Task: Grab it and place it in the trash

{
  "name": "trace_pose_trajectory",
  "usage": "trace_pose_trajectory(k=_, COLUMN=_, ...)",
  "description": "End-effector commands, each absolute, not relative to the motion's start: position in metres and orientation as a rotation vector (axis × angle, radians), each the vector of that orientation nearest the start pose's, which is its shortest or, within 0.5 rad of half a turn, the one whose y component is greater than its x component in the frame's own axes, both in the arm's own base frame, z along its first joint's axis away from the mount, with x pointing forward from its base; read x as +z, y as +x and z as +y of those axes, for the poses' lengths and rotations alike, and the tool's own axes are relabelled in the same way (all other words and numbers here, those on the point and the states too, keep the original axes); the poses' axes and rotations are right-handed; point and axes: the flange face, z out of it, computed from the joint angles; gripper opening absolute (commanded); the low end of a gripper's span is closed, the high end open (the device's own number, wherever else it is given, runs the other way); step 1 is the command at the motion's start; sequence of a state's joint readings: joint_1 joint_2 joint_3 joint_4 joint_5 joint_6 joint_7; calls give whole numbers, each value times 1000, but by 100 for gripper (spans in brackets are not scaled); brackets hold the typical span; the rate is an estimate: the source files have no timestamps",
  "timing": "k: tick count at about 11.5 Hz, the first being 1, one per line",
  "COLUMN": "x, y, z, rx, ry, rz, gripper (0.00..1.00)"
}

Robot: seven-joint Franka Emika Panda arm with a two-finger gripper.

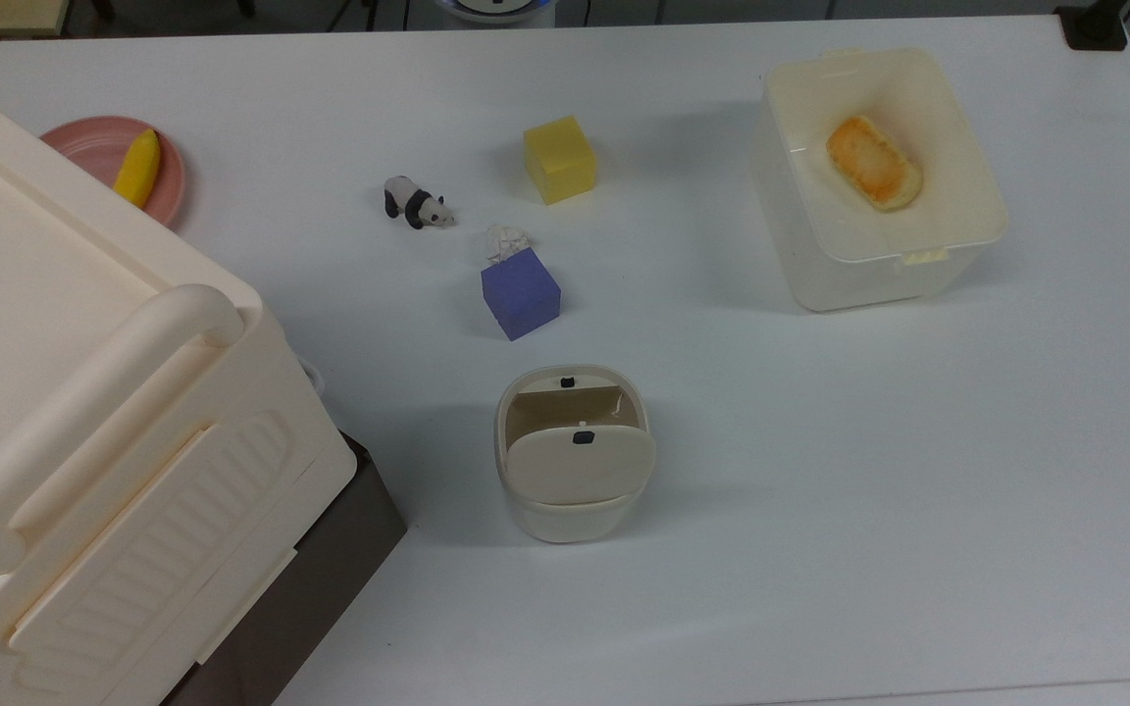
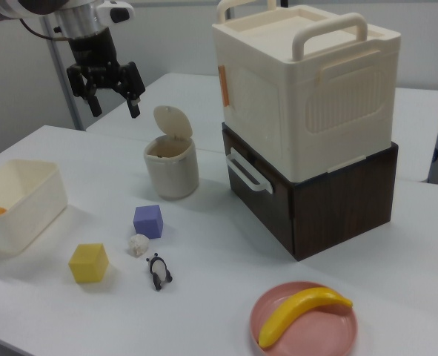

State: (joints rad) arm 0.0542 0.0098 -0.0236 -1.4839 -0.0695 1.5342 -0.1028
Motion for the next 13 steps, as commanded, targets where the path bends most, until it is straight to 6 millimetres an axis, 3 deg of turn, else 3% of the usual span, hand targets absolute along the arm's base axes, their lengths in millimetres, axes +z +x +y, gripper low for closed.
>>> trace_pose_trajectory(k=1, x=657, y=548, z=8, rx=-23, ry=-3203, rz=-209, gripper=100)
trace_pose_trajectory(k=13, x=656, y=549, z=15, rx=-28, ry=-3209, rz=-177, gripper=100)
